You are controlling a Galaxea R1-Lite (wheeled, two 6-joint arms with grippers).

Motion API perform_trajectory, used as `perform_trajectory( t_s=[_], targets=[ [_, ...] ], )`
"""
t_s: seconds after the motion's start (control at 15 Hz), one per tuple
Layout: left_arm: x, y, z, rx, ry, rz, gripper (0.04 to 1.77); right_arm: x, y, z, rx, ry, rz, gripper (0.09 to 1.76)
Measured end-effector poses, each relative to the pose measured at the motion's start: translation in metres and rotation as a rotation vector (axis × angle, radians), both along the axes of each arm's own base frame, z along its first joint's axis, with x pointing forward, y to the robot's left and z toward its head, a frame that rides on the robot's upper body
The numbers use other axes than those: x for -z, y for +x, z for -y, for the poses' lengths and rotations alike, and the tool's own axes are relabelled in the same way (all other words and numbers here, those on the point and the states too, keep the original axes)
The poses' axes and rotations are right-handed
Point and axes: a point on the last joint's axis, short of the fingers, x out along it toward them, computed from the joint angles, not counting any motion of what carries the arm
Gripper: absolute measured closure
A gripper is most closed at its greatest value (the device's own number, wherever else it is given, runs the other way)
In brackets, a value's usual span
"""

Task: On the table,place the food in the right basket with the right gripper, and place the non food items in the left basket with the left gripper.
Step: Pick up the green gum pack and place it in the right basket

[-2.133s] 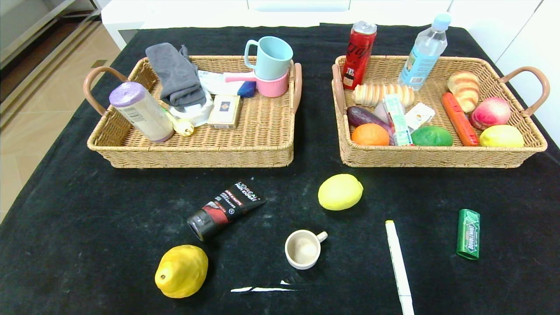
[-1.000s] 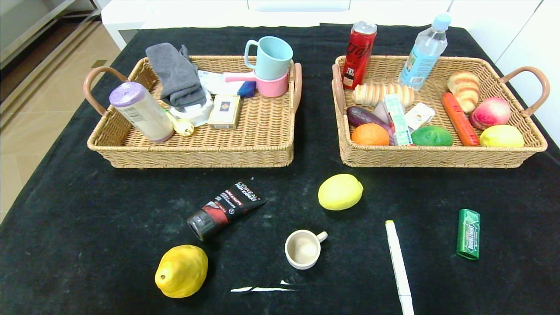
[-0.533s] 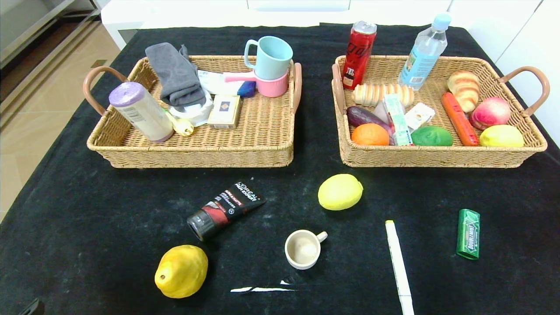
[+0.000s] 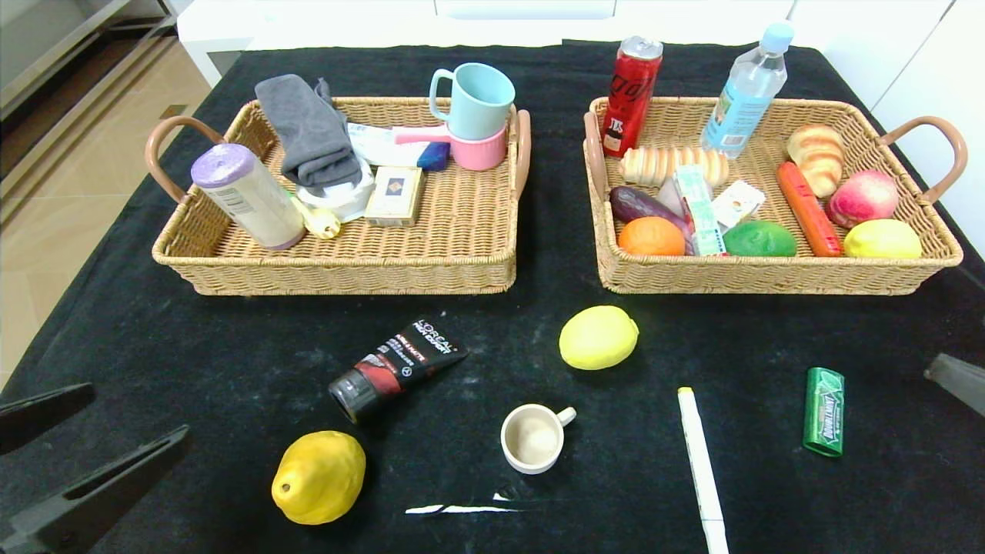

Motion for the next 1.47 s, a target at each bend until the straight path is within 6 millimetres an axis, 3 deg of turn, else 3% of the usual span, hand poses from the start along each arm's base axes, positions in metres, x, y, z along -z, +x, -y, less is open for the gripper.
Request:
perform_trajectory(
  t_s=[0.27, 0.67, 1.13, 1.47],
  targets=[
    [-0.013, 0.028, 0.024, 0.182, 0.004, -0.06, 0.09, -0.004, 0.029, -0.029, -0.021, -0.009, -0.012, 0.14],
    [-0.026, 0.059, 0.042, 0.248, 0.017, -0.09, 0.09, -0.001, 0.052, -0.051, -0.015, -0.053, -0.06, 0.14],
    [-0.025, 0.08, 0.053, 0.259, 0.009, -0.065, 0.09, 0.006, 0.061, -0.058, -0.022, -0.075, -0.093, 0.14],
    [-0.021, 0.084, 0.055, 0.273, 0.02, -0.083, 0.09, 0.007, 0.063, -0.058, -0.015, -0.076, -0.103, 0.14]
  ],
)
